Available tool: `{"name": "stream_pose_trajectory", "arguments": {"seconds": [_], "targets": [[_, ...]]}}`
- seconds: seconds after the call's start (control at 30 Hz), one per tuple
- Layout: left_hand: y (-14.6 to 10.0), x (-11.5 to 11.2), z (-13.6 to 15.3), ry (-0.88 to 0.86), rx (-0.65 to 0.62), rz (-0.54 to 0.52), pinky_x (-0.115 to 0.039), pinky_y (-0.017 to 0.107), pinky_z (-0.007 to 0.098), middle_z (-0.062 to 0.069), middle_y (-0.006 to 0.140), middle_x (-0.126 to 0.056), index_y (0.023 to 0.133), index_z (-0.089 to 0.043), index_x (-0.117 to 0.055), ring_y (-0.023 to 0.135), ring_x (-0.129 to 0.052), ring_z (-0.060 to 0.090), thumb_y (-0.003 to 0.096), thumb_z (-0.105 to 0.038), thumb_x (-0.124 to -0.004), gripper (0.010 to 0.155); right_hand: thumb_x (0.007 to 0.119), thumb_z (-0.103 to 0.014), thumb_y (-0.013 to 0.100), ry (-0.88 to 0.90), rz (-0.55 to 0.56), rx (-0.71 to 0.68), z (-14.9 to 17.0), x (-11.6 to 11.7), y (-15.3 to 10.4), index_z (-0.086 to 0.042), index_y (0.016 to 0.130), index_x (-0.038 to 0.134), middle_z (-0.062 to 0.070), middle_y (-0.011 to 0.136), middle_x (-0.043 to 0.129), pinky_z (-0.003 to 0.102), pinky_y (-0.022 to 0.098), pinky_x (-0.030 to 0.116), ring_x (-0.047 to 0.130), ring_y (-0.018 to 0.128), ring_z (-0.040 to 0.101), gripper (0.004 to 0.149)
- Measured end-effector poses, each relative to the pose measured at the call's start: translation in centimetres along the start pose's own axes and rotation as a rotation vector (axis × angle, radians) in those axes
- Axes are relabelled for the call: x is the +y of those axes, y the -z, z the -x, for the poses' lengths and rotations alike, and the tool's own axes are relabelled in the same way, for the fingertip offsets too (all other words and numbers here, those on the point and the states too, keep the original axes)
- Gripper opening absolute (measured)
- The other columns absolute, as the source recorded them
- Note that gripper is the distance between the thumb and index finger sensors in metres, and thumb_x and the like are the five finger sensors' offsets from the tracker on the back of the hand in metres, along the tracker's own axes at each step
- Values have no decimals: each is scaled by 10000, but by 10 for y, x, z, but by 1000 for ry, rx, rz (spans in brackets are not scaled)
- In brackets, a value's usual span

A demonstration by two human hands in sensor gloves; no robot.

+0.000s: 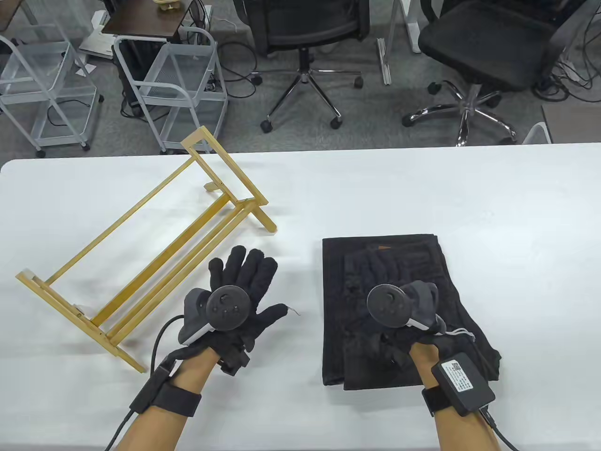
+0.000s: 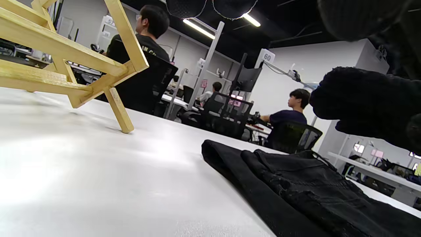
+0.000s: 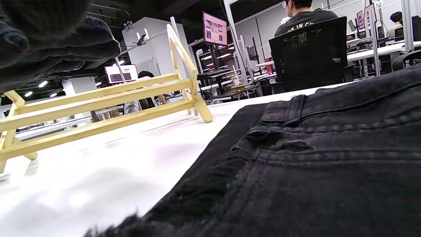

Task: Hang trousers on book rack

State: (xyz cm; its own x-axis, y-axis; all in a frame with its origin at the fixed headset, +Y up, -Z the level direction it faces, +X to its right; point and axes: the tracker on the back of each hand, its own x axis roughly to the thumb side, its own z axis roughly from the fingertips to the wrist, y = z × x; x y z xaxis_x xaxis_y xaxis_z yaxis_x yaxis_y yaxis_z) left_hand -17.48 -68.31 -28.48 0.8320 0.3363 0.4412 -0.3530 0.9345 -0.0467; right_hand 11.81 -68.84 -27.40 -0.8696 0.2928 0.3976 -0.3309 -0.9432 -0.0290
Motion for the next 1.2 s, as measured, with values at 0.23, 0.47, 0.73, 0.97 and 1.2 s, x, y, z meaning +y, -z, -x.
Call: {"name": "stream_pose_trajectory", "arguments": {"seconds": [0.23,0.47,0.73,0.97,1.2], "targets": [[0,-3,-4,7,-2,27,-147,715,684,30,1192,-414,1056,-270,-426,1133,-231,361,328,-710,-678,887,736,-682,274,-15,-16,7,-1,1,0,-77,979,208,219,1090,276,796,617,350,333,993,544,1068],[0,-3,-3,21,27,46,-120,708,672,36,1196,-400,1059,-267,-430,1123,-186,363,326,-706,-686,892,737,-682,274,-45,-30,23,0,3,0,-74,980,215,225,1089,284,799,612,351,340,992,544,1067],[2,-10,0,49,40,97,-84,702,659,28,1201,-352,1064,-275,-398,1118,-135,351,328,-707,-682,899,738,-681,274,-62,-55,47,2,4,1,-71,980,218,227,1088,288,801,609,354,345,987,551,1068],[3,-12,-2,62,44,114,-68,698,650,25,1201,-339,1064,-277,-393,1112,-115,346,328,-704,-683,899,738,-682,274,-90,-66,74,5,4,0,-67,980,219,232,1086,288,802,605,355,346,985,553,1071],[2,-13,-2,64,46,121,-65,697,648,25,1202,-335,1064,-275,-392,1111,-111,343,331,-701,-684,897,739,-680,276,-132,-52,126,13,3,0,-62,980,228,236,1084,300,803,599,362,361,978,558,1068]]}}
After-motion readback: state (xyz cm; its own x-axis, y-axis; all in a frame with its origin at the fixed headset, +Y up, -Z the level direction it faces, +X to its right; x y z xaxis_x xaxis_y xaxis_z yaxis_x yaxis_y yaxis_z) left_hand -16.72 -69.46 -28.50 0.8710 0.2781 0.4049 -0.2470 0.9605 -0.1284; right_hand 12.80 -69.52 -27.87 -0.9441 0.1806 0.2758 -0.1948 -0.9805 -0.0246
